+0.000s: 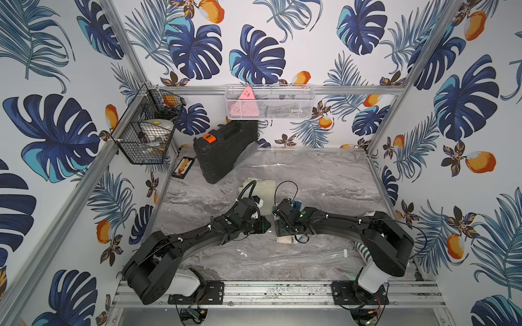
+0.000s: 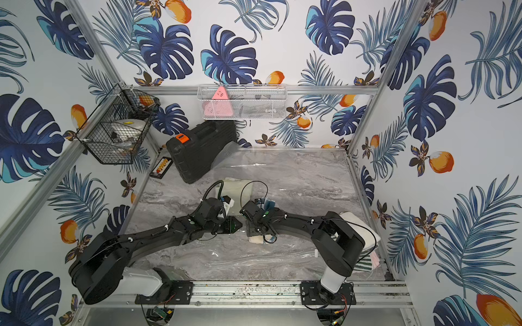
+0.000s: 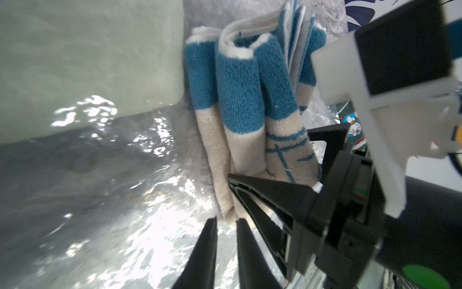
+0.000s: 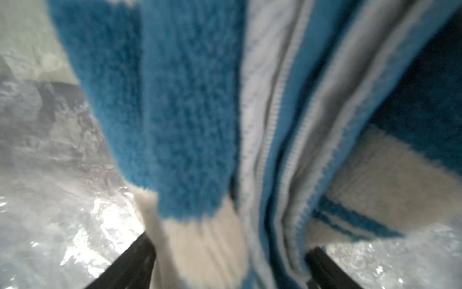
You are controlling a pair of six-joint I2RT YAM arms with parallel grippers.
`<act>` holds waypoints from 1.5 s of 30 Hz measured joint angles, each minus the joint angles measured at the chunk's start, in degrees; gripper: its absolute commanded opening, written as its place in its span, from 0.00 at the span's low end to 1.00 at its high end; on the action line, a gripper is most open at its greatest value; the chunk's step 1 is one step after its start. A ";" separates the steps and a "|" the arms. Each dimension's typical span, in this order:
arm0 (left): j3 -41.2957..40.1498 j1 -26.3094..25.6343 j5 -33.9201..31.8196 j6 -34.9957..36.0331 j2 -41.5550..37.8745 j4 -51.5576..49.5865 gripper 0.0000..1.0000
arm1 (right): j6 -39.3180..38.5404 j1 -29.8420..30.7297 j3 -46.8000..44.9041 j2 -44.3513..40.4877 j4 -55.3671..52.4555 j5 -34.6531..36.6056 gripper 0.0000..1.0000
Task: Place the folded towel into the vacuum bag
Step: Pick up the towel from the center of the board, then place the towel in the vacuum bag.
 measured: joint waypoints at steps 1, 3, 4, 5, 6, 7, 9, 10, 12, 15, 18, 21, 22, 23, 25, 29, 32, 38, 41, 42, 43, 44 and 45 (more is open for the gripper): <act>0.48 0.02 -0.76 0.55 -1.05 -2.01 0.22 | -0.31 0.83 1.03 1.14 -1.18 1.51 0.83; 1.64 0.07 -2.08 2.08 -3.02 -6.01 0.22 | -0.70 2.64 3.78 4.46 -4.74 5.31 0.83; 2.21 0.07 -2.58 2.86 -3.89 -7.80 0.23 | -0.83 3.45 5.14 6.19 -6.56 7.30 0.81; 2.67 0.11 -3.80 3.67 -4.55 -9.86 0.24 | -0.70 3.91 5.92 7.48 -7.82 8.76 0.78; 3.10 0.28 -4.87 4.37 -5.20 -12.44 0.26 | -0.02 4.24 7.32 8.68 -9.49 9.88 0.73; 3.45 0.28 -6.05 4.55 -5.57 -14.45 0.28 | 0.59 4.44 8.28 9.46 -10.73 10.91 0.66; 4.33 0.13 -7.13 5.33 -6.25 -17.31 0.33 | 0.66 4.63 9.14 9.97 -13.05 13.03 0.44; 4.94 -0.33 -7.32 6.25 -6.60 -18.03 0.36 | 0.44 4.63 9.40 9.60 -13.94 14.27 0.37; 6.19 -2.08 -8.92 7.74 -7.30 -19.39 0.41 | 0.02 4.07 9.42 6.75 -15.87 13.42 0.29; 6.93 -6.19 -11.32 9.55 -9.29 -21.07 0.49 | -1.46 0.09 8.50 -2.89 -17.64 7.98 0.26; 5.40 -8.81 -13.66 10.99 -12.76 -21.51 0.56 | -2.45 -7.80 5.29 -14.93 -15.67 1.29 0.26; 4.94 -13.14 -15.93 13.57 -13.88 -21.92 0.61 | -2.62 -15.02 1.44 -22.51 -16.06 -6.27 0.25; 5.35 -15.10 -15.87 14.67 -13.40 -22.12 0.61 | -2.86 -16.83 0.81 -24.22 -16.44 -8.28 0.25; 6.40 -17.70 -15.74 16.33 -12.09 -22.84 0.62 | -2.99 -18.64 0.17 -26.12 -16.65 -9.77 0.25; 8.81 -22.36 -16.55 19.61 -8.35 -23.71 0.63 | -3.80 -22.03 -1.09 -28.89 -16.85 -12.39 0.25; 13.42 -30.84 -19.06 25.22 0.50 -27.63 0.70 | -4.50 -27.34 -3.98 -31.87 -18.34 -15.85 0.25; 15.45 -35.60 -21.35 27.52 6.05 -30.08 0.71 | -4.90 -29.83 -5.84 -33.38 -18.36 -18.34 0.25; 18.21 -38.47 -27.63 30.51 14.34 -32.44 0.70 | -4.90 -31.45 -8.02 -34.86 -18.25 -22.23 0.25; 18.91 -38.58 -30.73 31.87 15.91 -32.39 0.68 | -4.87 -31.58 -8.61 -35.17 -18.14 -23.08 0.25; 19.04 -38.58 -31.52 32.28 16.41 -32.26 0.67 | -4.87 -31.69 -8.79 -35.17 -18.14 -23.34 0.25; 19.15 -38.60 -32.24 32.87 17.07 -31.93 0.67 | -4.87 -31.71 -8.90 -35.19 -18.12 -23.43 0.25; 19.28 -38.60 -32.89 33.16 17.84 -31.67 0.66 | -4.87 -31.71 -9.01 -35.23 -18.12 -23.56 0.25; 19.41 -38.60 -33.44 33.35 18.73 -31.47 0.65 | -4.90 -31.71 -9.11 -35.28 -18.12 -23.63 0.25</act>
